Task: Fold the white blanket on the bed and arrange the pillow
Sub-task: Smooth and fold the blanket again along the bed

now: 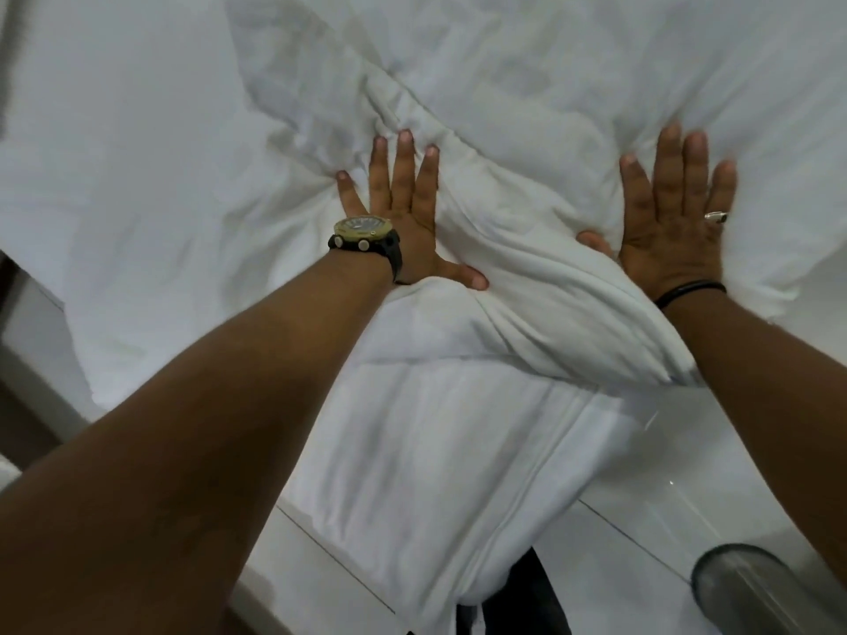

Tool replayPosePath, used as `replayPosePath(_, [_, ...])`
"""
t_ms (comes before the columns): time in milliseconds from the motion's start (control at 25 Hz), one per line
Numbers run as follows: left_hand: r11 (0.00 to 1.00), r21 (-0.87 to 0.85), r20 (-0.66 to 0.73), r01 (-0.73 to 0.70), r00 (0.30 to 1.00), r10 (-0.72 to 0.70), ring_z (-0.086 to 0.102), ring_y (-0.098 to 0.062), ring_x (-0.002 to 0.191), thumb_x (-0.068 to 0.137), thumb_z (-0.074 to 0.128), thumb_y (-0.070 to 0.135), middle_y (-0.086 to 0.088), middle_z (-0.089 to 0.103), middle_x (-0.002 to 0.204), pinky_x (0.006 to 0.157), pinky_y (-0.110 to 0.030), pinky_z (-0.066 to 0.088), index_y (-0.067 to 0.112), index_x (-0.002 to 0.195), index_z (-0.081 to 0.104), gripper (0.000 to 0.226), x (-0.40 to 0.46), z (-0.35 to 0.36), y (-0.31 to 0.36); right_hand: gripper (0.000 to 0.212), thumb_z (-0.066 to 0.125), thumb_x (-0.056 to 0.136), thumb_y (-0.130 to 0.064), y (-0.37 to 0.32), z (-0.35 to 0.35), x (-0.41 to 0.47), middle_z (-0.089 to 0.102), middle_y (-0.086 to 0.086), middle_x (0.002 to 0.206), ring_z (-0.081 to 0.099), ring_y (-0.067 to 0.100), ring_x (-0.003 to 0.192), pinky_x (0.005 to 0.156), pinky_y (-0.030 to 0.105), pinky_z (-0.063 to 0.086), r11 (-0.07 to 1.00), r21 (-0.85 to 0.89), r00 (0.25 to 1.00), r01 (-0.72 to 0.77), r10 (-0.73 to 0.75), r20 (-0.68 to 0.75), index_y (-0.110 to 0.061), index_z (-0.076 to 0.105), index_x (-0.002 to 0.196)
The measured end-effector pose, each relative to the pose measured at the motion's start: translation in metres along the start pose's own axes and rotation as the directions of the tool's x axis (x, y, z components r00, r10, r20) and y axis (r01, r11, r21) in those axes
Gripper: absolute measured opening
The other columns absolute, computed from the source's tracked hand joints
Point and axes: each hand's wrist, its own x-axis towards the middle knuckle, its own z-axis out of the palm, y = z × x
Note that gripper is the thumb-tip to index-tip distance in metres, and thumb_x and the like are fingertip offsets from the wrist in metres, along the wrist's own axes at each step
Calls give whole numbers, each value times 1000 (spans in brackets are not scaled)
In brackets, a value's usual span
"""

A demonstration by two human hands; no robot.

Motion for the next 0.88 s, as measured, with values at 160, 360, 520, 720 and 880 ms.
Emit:
replayPosePath(160, [998,52,66,30,997,-34,-43,-35,136,19,22,107,-9,-47,149,108,-72,-13,20,141,-41,161,0,-5,0,82,32,94,-68,-5,-7,2,13,26,160,10,43,147,115,63,3,999,44,999,-29,27,36,-16,18,155])
replayPosePath(360, [992,123,97,18,995,-30,-38,-36,140,35,33,104,-10,-45,151,110,-71,-11,19,142,-39,154,6,-7,2,85,21,88,-75,-15,-33,9,3,11,165,0,29,151,119,53,-3,988,19,959,-154,145,243,-23,14,155])
replayPosePath(520, [994,73,73,-79,995,74,-34,-36,142,48,29,103,-11,-42,153,109,-68,-14,20,144,-35,143,0,-8,-8,84,22,86,-76,-74,-88,45,39,19,151,37,34,137,114,50,26,859,60,766,-509,420,487,-15,45,139])
replayPosePath(720, [891,124,-141,-437,881,451,-20,-33,148,78,44,79,-7,-21,163,118,-60,1,25,156,-5,106,-58,-43,-79,91,46,78,-80,-218,-130,8,50,9,143,49,32,127,100,47,39,752,119,696,-649,523,492,-21,33,146])
replayPosePath(880, [895,-427,-301,-128,954,-7,15,-37,148,62,71,72,-16,10,163,115,-54,23,17,155,-4,131,-109,-30,-202,53,57,87,-53,-270,-148,14,60,11,119,58,33,107,89,43,41,734,31,632,-679,562,534,-14,46,121])
